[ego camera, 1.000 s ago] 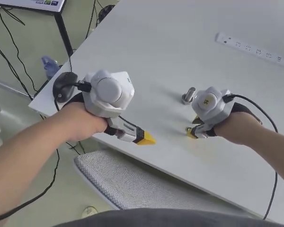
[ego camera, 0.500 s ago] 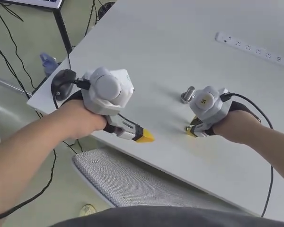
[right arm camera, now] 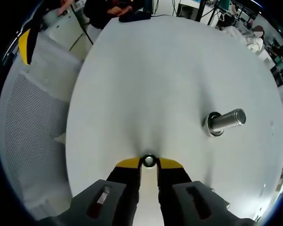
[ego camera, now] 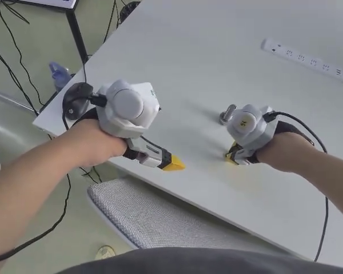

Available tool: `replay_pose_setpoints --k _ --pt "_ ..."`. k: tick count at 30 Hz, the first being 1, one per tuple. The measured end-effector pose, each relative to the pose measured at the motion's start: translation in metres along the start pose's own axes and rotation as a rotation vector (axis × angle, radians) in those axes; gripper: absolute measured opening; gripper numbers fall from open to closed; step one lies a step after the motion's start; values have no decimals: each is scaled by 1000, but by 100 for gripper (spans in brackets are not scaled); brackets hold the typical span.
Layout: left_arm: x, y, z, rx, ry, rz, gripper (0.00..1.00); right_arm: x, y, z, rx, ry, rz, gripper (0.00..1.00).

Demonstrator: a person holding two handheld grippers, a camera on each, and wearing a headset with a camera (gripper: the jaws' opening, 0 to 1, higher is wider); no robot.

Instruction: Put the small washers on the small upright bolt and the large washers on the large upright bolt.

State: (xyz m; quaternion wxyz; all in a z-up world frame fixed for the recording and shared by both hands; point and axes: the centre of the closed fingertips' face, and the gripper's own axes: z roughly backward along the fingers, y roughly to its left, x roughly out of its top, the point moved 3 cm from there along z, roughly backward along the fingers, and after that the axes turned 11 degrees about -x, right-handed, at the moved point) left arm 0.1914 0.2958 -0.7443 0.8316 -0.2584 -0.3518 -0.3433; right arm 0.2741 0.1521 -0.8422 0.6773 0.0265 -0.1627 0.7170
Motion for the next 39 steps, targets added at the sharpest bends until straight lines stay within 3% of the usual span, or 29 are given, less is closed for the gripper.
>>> replay_pose_setpoints --k 8,14,25,39 --pt "0 1 -1 1 -4 4 87 -1 0 0 8 -18 19 13" --pt "1 1 -2 -3 -5 4 86 2 -1 -2 4 31 7 12" --pt "2 0 -4 -11 2 2 85 2 -1 3 17 58 -37 12" --pt "6 3 -7 -9 -10 -6 86 -2 -31 27 -12 40 -92 12"
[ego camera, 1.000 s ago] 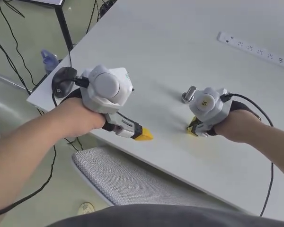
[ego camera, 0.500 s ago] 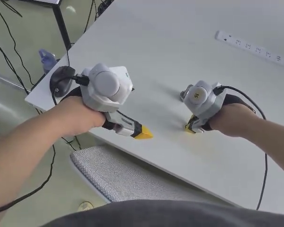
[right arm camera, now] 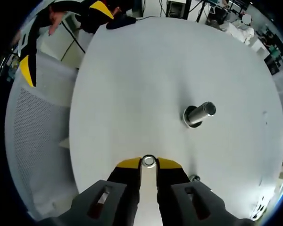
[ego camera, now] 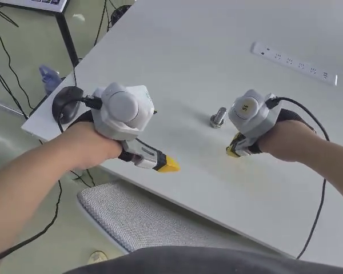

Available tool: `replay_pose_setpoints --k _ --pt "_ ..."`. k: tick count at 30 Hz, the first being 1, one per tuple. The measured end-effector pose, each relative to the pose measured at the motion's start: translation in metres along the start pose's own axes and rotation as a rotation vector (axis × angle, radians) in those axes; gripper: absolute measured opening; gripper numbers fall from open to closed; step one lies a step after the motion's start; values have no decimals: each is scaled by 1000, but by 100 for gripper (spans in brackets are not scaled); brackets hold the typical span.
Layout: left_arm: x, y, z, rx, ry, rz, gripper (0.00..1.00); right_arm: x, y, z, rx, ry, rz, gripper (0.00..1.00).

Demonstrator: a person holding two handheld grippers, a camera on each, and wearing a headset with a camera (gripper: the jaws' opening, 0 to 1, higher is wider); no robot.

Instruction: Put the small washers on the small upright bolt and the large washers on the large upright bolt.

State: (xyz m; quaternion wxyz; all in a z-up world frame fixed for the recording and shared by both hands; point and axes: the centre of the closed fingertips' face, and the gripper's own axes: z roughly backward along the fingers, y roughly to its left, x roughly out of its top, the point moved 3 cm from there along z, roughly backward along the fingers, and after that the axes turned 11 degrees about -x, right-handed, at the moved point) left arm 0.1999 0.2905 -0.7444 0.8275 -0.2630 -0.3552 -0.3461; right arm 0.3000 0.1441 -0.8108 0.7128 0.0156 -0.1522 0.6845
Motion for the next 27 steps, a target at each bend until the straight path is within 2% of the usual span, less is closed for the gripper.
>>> replay_pose_setpoints --k 4,7,10,15,21,27 --pt "5 2 1 9 -31 9 86 3 -6 -1 -9 -11 -11 12" --pt "3 2 1 13 -16 7 86 10 -8 12 -9 -27 -34 12" --pt "2 2 0 13 -1 3 86 11 -11 17 -16 -25 -16 12" --pt "4 2 0 16 0 5 86 8 -22 23 -16 -24 -31 12" --pt "4 2 2 17 18 -3 85 2 -30 34 -29 -38 -56 12" --pt "3 1 1 18 17 1 85 -16 -36 43 -50 -14 -54 12"
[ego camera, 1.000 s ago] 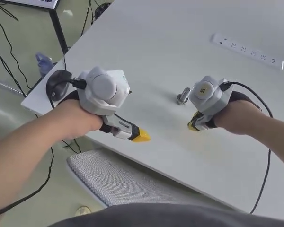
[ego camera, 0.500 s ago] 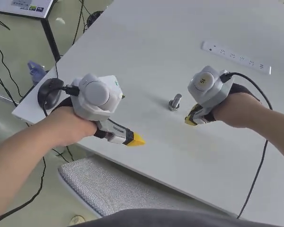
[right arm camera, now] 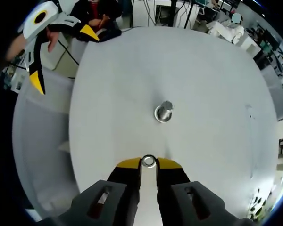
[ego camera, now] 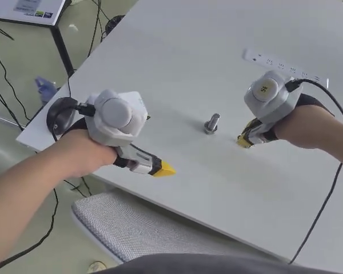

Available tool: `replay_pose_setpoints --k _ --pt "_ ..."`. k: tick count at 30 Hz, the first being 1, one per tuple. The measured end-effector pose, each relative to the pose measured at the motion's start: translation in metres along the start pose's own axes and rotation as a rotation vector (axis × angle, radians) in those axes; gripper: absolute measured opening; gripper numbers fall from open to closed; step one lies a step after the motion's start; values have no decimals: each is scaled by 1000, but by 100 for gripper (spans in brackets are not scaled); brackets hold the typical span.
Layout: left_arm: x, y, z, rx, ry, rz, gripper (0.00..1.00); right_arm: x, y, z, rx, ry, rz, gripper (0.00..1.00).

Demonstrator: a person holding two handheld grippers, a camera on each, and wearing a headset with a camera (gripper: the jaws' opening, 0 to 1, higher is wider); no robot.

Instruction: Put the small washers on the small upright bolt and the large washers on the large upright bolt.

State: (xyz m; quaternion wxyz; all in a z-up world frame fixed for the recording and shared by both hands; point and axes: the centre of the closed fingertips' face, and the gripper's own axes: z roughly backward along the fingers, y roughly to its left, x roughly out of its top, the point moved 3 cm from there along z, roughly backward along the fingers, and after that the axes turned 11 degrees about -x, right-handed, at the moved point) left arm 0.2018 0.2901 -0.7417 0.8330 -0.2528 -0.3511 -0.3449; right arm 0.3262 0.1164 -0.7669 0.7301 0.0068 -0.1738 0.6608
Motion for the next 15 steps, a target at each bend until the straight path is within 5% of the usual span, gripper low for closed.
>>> replay_pose_setpoints --k 15 --pt "0 -2 -1 -5 7 -3 83 -20 -30 12 -63 18 -52 12"
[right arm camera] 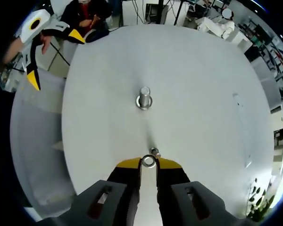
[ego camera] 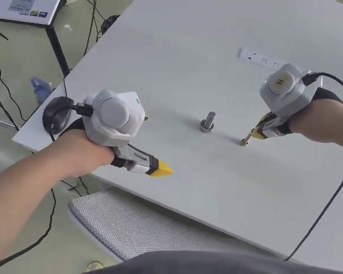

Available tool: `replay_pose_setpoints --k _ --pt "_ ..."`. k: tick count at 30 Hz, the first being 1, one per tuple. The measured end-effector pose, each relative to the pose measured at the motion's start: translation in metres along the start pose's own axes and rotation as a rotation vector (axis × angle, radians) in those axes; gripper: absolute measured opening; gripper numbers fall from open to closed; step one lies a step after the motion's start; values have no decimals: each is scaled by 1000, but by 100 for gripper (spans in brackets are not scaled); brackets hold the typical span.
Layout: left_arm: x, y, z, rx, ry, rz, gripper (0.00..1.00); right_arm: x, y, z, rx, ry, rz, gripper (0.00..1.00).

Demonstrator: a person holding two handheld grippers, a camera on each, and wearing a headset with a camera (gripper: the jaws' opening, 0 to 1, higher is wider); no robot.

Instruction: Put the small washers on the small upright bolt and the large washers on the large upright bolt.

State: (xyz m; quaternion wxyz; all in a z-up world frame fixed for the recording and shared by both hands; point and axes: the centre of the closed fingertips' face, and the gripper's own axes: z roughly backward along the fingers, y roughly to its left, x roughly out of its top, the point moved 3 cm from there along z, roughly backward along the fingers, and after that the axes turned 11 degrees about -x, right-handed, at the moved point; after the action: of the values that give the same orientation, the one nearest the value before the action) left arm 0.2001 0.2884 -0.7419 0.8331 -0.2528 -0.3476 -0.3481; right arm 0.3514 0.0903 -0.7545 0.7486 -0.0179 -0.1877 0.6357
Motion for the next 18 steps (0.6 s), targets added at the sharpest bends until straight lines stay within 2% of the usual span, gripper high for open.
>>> replay_pose_setpoints --k 10,18 --pt "-4 -1 3 4 6 12 83 -1 -9 -12 -26 -6 1 12" --pt "0 2 5 9 -6 10 83 -3 -8 -17 -22 -2 -7 12"
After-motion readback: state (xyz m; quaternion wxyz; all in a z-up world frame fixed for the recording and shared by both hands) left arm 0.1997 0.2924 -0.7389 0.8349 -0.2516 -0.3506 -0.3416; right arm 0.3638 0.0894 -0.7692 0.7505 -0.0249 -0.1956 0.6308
